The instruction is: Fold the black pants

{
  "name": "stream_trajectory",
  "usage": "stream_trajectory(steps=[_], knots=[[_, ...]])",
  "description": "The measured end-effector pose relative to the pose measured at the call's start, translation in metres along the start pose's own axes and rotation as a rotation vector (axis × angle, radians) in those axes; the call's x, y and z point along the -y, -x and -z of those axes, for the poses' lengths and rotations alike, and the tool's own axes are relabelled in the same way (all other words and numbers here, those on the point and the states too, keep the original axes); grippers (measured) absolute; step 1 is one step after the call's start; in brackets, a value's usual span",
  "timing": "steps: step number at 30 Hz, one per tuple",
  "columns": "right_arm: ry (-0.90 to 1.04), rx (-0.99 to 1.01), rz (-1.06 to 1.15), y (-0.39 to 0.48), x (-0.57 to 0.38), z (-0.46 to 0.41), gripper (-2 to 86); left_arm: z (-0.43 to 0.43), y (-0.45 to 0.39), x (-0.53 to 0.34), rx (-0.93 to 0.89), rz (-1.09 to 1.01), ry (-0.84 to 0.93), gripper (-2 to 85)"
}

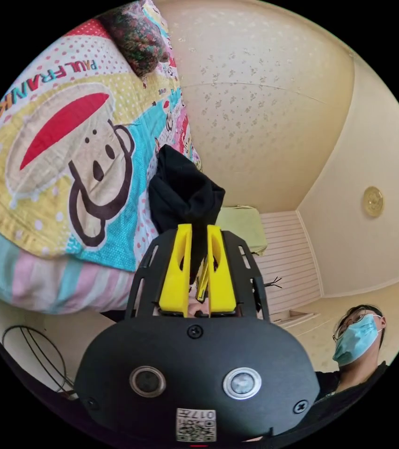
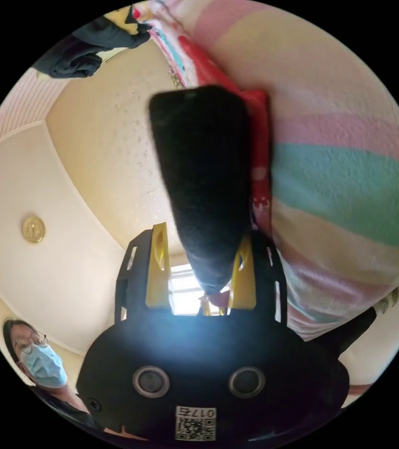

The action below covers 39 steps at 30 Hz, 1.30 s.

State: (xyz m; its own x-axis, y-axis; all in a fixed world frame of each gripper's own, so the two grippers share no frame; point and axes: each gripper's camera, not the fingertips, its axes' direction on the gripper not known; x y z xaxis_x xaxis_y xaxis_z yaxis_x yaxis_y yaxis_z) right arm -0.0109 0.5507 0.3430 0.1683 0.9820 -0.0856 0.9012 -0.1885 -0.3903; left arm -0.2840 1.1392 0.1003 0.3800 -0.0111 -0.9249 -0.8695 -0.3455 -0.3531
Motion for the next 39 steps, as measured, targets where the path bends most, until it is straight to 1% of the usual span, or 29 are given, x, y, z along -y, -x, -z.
stream_trajectory(steps=[2, 4, 6, 8, 10, 13, 16, 19, 21, 23, 25, 27, 31, 39], knots=[[-0.018, 0.015, -0.064, 0.001, 0.0, -0.003, 15.7, 0.002, 0.012, -0.024, 0.045, 0.017, -0.043, 7.3], [-0.012, -0.028, -0.048, 0.013, -0.003, -0.006, 14.6, 0.003, 0.012, -0.039, 0.103, -0.003, -0.073, 9.1], [-0.001, -0.079, -0.051, 0.026, -0.006, -0.009, 13.3, 0.002, 0.003, -0.055, 0.163, -0.058, -0.144, 13.3], [-0.013, -0.084, -0.082, 0.032, -0.01, -0.012, 12.4, -0.01, -0.007, -0.071, 0.214, -0.098, -0.2, 19.9], [-0.022, -0.088, -0.1, 0.04, -0.015, -0.017, 11.7, -0.027, -0.008, -0.078, 0.226, -0.073, -0.157, 22.5], [-0.014, -0.112, -0.1, 0.056, -0.024, -0.028, 11.1, -0.054, 0.004, -0.091, 0.162, 0.02, -0.122, 24.1], [0.018, -0.126, -0.093, 0.069, -0.034, -0.032, 10.6, -0.074, 0.019, -0.085, 0.068, 0.119, -0.151, 23.9], [0.044, -0.165, -0.05, 0.08, -0.051, -0.025, 10.1, -0.084, 0.015, -0.07, -0.01, 0.062, -0.173, 22.8], [0.044, -0.172, -0.023, 0.078, -0.071, -0.013, 9.8, -0.091, 0.018, -0.066, 0.003, 0.088, -0.137, 21.8], [0.029, -0.167, -0.033, 0.068, -0.083, -0.003, 9.9, -0.091, 0.036, -0.069, 0.039, 0.173, -0.11, 18.0], [0.022, -0.164, -0.012, 0.054, -0.089, 0.004, 10.4, -0.091, 0.053, -0.072, 0.036, 0.226, -0.087, 15.0], [0.038, -0.137, -0.008, 0.037, -0.093, 0.009, 11.2, -0.094, 0.058, -0.068, 0.044, 0.22, -0.056, 13.0], [0.053, -0.136, 0.025, 0.037, -0.107, 0.006, 12.7, -0.097, 0.038, -0.056, 0.069, 0.148, 0.009, 12.0], [-0.073, -0.111, 0.019, 0.028, -0.157, 0.018, 14.9, -0.093, 0.042, -0.067, 0.063, 0.12, 0.008, 11.6]])
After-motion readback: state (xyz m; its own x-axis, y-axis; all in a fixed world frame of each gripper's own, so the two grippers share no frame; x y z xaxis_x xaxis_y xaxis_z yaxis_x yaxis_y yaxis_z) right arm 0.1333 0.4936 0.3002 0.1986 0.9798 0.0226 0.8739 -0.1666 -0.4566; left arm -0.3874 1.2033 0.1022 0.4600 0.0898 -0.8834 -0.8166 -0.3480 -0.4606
